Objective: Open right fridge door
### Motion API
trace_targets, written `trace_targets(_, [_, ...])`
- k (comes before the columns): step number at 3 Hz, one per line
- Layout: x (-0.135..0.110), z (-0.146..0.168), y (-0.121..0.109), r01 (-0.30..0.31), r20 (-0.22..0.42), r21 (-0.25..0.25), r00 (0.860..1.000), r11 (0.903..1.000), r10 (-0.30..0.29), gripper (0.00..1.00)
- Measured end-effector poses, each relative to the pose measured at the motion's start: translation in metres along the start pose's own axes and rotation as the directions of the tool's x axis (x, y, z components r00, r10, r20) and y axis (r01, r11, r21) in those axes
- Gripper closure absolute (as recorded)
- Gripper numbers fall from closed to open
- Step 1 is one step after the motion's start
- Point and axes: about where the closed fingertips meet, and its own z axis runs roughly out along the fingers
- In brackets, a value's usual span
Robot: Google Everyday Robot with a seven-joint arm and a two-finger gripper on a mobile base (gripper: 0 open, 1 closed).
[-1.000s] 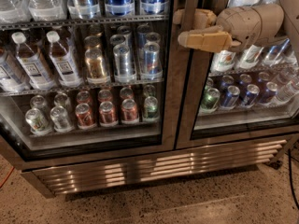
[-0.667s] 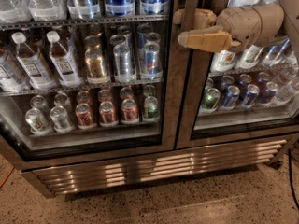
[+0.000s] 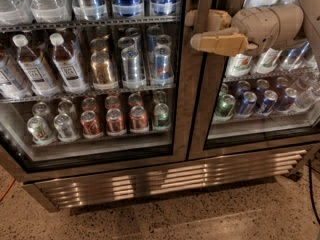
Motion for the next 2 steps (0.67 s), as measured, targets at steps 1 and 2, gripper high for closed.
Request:
trace_targets(1, [0.0000, 0.0000, 0.0000, 0.000, 0.000, 0.000, 1.000, 1.0000, 0.000, 1.00])
trace_targets(2, [0.0000, 0.0000, 0.0000, 0.000, 0.000, 0.000, 1.000, 1.0000, 0.000, 1.00])
